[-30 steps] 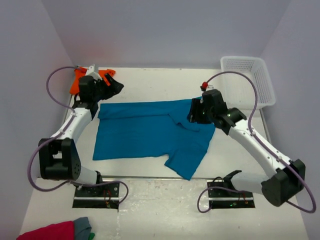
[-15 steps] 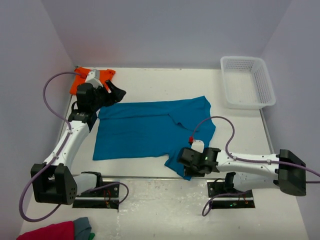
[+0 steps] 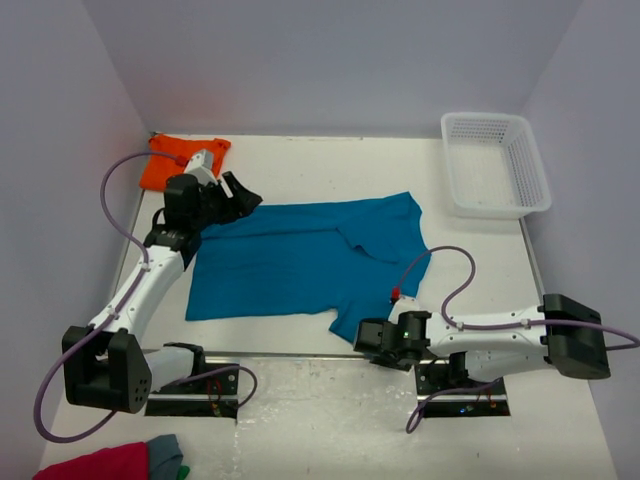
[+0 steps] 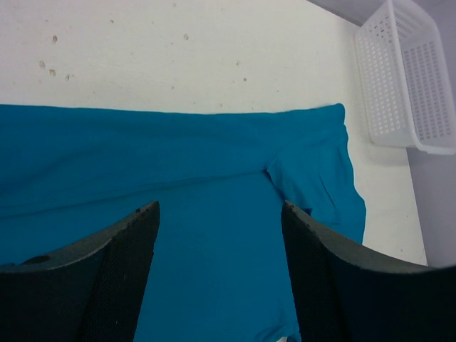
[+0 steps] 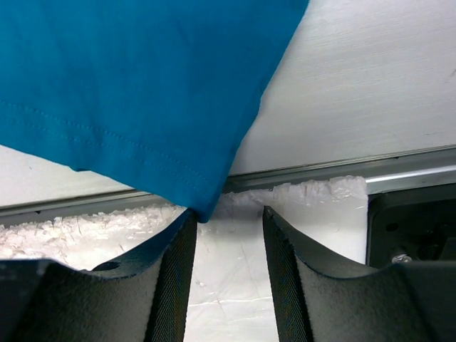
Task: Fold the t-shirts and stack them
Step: Grap the side of the flattened tshirt closest away from the robot with both arms
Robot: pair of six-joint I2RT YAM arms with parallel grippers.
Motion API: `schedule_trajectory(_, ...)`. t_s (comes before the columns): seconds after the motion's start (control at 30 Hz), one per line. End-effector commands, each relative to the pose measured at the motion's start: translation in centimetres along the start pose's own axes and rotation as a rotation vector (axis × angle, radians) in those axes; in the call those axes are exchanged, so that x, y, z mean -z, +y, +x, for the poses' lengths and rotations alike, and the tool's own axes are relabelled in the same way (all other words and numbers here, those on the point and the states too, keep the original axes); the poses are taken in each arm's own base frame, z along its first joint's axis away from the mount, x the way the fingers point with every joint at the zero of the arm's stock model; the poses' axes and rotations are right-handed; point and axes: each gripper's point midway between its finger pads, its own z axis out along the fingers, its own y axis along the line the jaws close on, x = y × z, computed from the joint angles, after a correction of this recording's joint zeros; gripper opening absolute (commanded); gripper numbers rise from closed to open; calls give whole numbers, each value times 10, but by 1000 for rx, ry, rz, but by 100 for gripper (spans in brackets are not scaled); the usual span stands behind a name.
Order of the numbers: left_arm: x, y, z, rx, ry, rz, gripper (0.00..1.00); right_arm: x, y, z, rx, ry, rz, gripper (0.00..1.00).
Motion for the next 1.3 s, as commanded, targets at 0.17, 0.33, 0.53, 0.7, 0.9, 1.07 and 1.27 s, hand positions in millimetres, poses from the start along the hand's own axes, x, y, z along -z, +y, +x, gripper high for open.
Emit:
schedule_trajectory(0.17,-2,-3,11,-12,21,24,70,0,-4,-21,-32,-111,14,43)
schedule_trajectory(0.33,-2,-2,13,-14,22,25,70,-3,12,-16,21,-91,9,39)
schedule_trajectory(0.53,-2,1,16,-20,27,16,70,-5,22,-12,48,-77,10,8)
schedule_trajectory(0.7,3,16,18,-27,16,-77,70,-2,27,-16,70,-92,11,0)
schedule_trajectory(0.9,37,65,39,0,0,-361,74,9,56,-26,246,-131,-14,0)
schedule_trajectory(1.07,72,107,79,82,78,-604,73,18,86,-37,404,-191,-25,0)
schedule_trajectory(1.27,112,138,94,185,139,-926,57,20,102,-36,437,-203,-141,0)
